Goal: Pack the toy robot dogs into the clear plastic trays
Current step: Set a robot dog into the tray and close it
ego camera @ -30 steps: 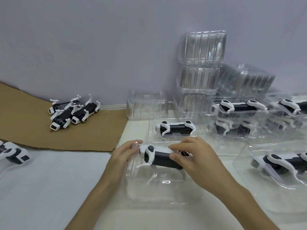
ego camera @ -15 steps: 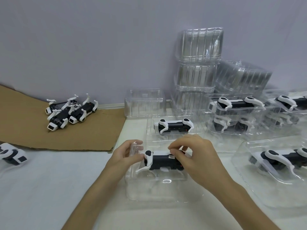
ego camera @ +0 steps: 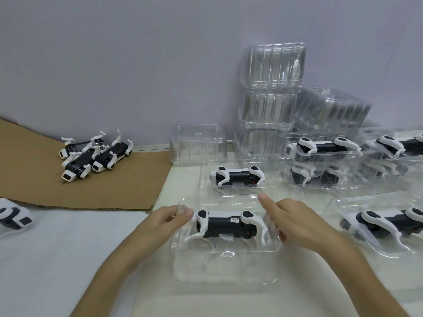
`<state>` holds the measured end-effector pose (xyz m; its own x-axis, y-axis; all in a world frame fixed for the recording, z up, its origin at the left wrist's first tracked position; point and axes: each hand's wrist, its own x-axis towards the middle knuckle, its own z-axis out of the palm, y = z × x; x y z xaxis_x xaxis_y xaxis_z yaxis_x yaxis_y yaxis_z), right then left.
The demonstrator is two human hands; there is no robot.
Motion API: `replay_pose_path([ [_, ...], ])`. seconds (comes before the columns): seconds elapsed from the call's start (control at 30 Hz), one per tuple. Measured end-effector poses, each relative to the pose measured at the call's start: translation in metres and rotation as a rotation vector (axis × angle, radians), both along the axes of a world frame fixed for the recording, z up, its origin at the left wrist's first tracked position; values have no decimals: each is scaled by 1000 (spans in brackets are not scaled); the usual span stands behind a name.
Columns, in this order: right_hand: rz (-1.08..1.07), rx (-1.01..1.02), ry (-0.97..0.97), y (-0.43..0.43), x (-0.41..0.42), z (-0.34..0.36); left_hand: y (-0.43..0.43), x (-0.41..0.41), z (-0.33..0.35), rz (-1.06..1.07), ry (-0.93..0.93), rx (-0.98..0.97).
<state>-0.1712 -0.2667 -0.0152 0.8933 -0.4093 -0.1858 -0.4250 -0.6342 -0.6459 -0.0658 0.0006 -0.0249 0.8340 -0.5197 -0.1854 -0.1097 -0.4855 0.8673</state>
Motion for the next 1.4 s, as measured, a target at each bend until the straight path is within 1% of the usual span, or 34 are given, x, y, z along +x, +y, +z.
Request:
replay_pose_path([
  [0.1,34,15,-45,3,0,-1,0,-4,4,1,2,-15],
  [0.13,46,62,-76,3,-1,1,2,-3,5,0,5,-41],
  [0.23,111,308,-195,6,-5,7,11,0,10,-28,73,-181],
  [0.3,150,402,-257,8,-5,9,12,0,10,-41,107,-262],
  [0.4,193,414,-328,12,-4,11,4,-2,8,1,90,-444],
  [0.47,168,469,-396,14,-3,14,-1,-2,8,38,51,-563],
  [0.53,124,537,-470,15,-3,15,-4,-2,8,56,-21,-619],
  [0.6,104,567,-523,16,-3,16,-4,-4,8,6,-78,-610],
  [0.7,91,571,-567,19,-4,17,-3,-9,6,-105,-146,-516],
  [0.77,57,532,-585,20,-4,15,-4,-11,5,-71,-190,-476],
  [0.87,1,464,-581,21,-2,13,-5,-13,7,-25,-222,-482],
  [1.07,-5,580,-538,18,-2,17,-6,-15,8,-60,-257,-392],
  [1.2,35,578,-513,16,-4,19,-8,-15,7,-30,-284,-349],
  [1.27,7,578,-538,16,-3,18,-9,-14,6,9,-298,-334],
  [1.4,-70,501,-561,16,0,12,-12,-13,3,97,-309,-286],
])
